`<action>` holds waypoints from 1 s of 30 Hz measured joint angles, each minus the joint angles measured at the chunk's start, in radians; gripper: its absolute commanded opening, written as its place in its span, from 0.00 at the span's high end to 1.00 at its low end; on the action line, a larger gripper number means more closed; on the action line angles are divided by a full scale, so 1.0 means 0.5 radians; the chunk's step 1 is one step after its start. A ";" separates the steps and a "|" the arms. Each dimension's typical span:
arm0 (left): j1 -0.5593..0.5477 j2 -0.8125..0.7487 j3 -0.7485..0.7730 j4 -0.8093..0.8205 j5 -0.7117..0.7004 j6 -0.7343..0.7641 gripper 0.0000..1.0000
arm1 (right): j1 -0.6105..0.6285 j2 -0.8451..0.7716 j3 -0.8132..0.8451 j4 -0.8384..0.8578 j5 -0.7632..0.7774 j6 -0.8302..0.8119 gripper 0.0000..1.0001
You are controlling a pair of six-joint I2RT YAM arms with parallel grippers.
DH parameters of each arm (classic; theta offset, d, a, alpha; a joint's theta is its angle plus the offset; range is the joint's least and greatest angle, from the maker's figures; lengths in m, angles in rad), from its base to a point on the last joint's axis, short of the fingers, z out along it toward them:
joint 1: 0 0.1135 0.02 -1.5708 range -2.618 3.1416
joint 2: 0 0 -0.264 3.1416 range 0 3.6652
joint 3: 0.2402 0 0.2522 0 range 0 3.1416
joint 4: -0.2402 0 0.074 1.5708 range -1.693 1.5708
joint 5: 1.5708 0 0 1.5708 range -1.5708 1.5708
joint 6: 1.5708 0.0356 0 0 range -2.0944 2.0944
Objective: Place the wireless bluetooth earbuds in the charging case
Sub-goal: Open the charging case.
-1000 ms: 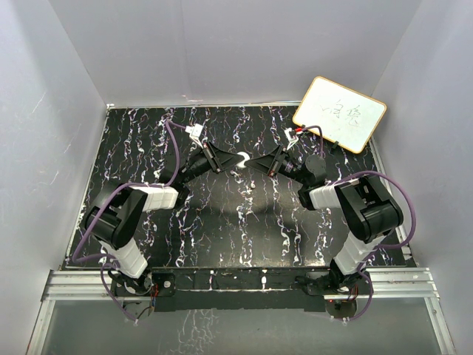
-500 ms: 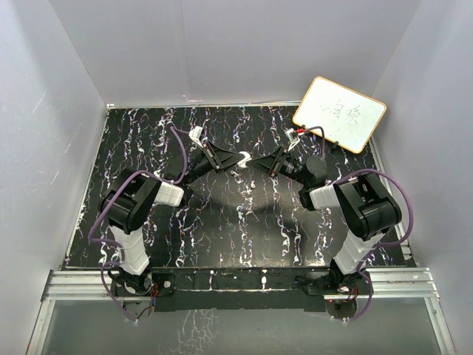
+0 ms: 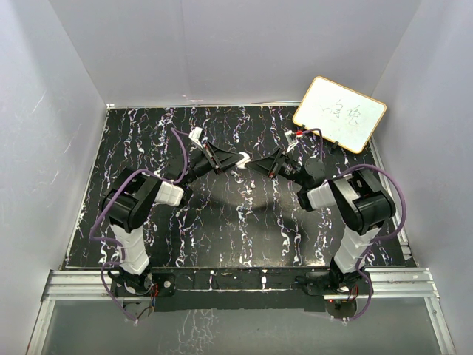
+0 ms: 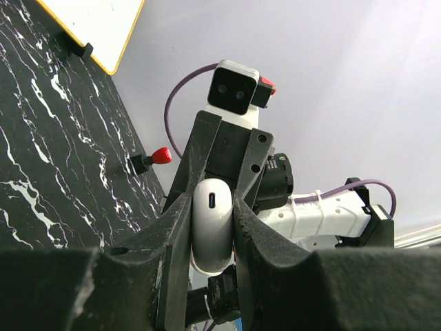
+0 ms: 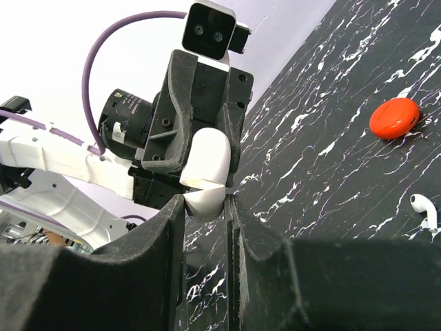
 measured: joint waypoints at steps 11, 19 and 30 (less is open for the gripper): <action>0.013 0.000 0.000 -0.074 -0.006 -0.036 1.00 | 0.004 0.091 0.012 0.067 -0.004 -0.013 0.70; -0.002 -0.017 0.009 0.058 -0.005 -0.119 1.00 | 0.004 0.247 0.014 -0.094 -0.005 -0.098 0.62; 0.023 -0.036 0.011 0.089 0.005 -0.133 1.00 | 0.003 0.211 0.005 -0.208 0.008 -0.170 0.56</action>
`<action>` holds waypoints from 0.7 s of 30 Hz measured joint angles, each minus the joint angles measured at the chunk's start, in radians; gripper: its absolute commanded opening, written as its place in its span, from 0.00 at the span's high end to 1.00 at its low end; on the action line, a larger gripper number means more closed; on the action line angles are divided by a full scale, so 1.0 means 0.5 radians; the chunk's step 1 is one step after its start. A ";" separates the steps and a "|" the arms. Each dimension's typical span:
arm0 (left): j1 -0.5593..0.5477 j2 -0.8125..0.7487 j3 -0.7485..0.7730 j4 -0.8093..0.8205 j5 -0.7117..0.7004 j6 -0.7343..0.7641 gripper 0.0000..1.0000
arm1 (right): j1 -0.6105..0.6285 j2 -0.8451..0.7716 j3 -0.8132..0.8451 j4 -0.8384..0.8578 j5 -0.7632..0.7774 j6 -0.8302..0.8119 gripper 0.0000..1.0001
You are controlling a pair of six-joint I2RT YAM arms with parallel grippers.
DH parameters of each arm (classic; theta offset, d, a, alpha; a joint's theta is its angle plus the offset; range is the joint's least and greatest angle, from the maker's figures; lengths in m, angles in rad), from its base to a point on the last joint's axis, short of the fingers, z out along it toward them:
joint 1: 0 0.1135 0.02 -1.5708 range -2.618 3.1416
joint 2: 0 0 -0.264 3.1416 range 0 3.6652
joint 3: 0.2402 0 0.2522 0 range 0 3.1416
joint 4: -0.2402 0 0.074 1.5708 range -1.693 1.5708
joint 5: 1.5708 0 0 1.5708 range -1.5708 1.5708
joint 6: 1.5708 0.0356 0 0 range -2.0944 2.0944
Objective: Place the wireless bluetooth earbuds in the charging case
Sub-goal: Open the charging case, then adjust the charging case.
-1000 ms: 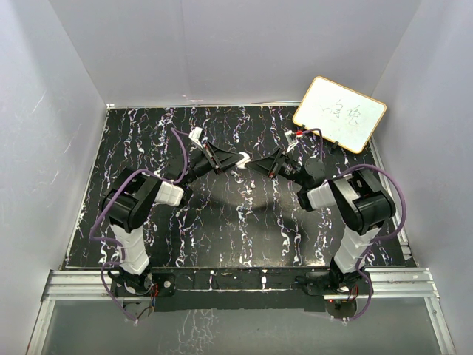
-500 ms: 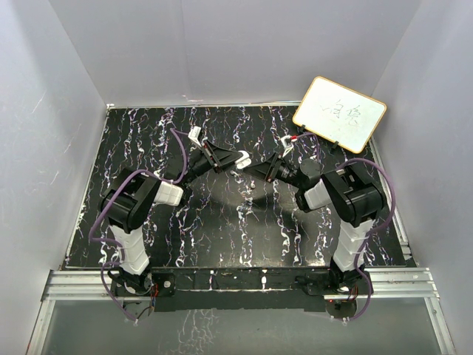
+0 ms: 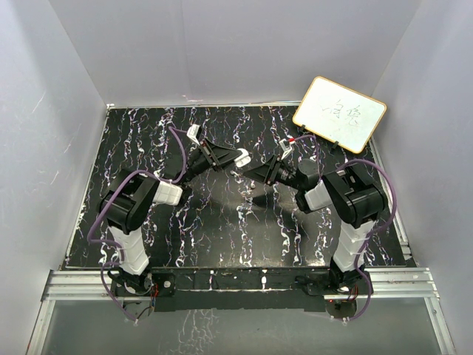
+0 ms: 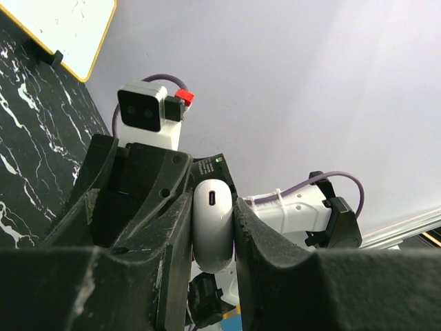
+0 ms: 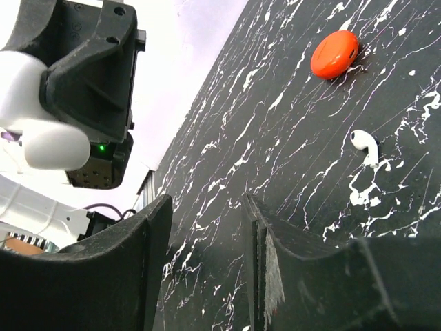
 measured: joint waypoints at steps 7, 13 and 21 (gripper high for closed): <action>0.028 -0.040 -0.031 0.017 -0.010 0.069 1.00 | -0.014 -0.254 -0.116 -0.097 0.053 -0.067 0.52; 0.029 -0.040 -0.109 0.021 -0.056 0.151 1.00 | -0.018 -0.375 -0.147 -0.059 0.108 -0.021 0.51; 0.028 -0.028 -0.121 0.021 -0.092 0.166 1.00 | -0.018 -0.367 -0.143 0.006 0.148 0.091 0.50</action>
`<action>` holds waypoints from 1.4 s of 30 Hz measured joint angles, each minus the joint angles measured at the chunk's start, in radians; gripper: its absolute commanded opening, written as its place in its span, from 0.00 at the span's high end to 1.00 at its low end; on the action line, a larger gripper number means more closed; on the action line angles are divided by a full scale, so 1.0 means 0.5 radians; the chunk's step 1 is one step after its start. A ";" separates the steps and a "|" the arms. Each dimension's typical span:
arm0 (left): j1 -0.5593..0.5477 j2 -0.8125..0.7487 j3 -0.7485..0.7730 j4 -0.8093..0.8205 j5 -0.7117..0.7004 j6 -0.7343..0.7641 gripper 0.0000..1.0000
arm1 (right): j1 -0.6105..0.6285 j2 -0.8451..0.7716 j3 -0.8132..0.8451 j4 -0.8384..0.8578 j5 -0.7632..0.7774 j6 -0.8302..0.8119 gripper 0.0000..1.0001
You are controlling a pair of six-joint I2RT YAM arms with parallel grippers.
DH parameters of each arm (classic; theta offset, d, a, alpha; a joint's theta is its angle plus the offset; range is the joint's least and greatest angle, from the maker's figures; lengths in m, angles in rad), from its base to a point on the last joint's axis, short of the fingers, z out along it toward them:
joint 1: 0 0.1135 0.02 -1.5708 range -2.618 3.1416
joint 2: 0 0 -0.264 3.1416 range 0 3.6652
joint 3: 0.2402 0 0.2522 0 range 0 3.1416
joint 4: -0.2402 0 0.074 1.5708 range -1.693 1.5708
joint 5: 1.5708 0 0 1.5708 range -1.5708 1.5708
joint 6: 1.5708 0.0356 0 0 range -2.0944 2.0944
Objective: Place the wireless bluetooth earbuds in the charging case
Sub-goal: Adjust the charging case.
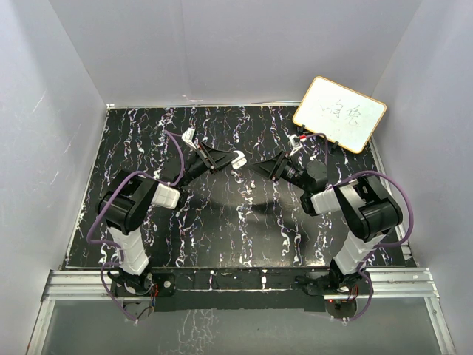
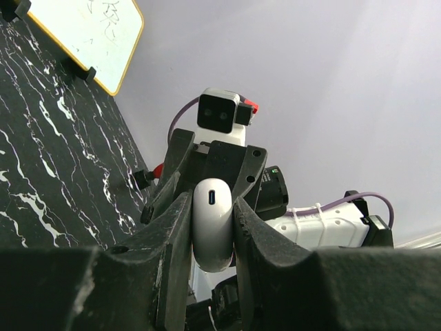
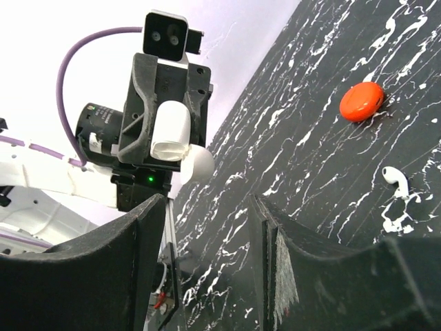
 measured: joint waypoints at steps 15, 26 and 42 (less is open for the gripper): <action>-0.037 0.014 0.000 0.001 -0.040 0.013 1.00 | 0.039 0.165 0.070 0.232 0.020 0.240 0.51; -0.050 0.060 0.001 0.000 -0.071 -0.003 1.00 | 0.072 0.228 0.108 0.259 0.040 0.283 0.53; -0.066 0.060 0.002 0.001 -0.103 -0.022 1.00 | 0.085 0.287 0.146 0.263 0.060 0.290 0.66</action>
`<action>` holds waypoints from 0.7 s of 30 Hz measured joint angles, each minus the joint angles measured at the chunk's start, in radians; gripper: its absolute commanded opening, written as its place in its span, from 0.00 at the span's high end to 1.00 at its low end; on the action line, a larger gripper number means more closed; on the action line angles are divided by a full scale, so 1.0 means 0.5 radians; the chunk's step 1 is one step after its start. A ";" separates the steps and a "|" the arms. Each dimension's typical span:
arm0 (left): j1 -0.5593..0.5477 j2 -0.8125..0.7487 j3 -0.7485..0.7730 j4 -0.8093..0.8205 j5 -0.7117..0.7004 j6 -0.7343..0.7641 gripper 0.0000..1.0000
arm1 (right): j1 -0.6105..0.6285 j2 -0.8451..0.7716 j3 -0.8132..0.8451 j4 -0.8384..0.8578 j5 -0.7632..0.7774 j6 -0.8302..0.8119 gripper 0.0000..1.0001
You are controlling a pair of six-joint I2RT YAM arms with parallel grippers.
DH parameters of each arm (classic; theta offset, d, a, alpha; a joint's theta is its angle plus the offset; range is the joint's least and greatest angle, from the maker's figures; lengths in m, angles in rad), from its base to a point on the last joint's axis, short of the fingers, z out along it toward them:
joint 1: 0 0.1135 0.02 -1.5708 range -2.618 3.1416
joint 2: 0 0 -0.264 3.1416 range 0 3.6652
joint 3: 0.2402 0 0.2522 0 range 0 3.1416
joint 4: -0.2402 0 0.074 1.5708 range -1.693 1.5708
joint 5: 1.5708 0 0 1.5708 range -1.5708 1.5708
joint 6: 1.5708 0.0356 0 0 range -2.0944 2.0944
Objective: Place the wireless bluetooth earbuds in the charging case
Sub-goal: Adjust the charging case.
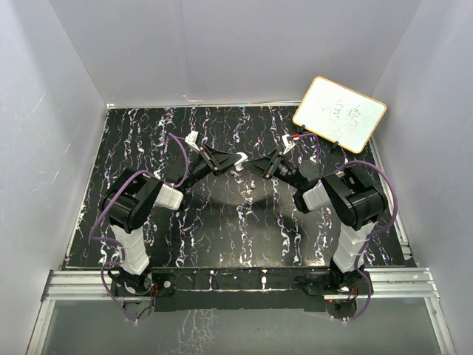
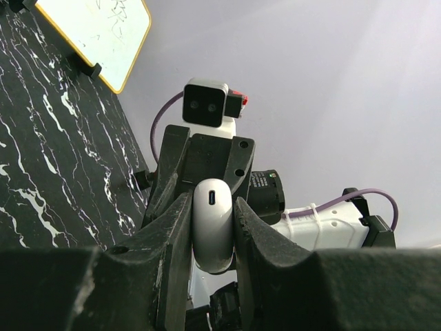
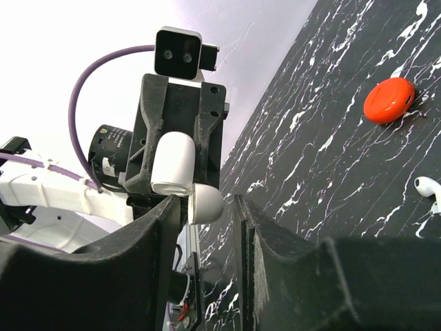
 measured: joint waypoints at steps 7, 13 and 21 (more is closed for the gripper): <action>-0.002 0.000 0.000 -0.001 -0.001 -0.002 1.00 | 0.008 0.018 0.000 0.001 0.001 0.000 0.73; -0.002 0.000 0.000 -0.001 -0.001 -0.002 1.00 | 0.008 0.018 0.000 0.001 0.003 0.000 0.77; -0.003 0.000 0.000 -0.001 0.002 -0.002 0.93 | 0.008 0.018 0.000 -0.004 0.004 -0.006 0.80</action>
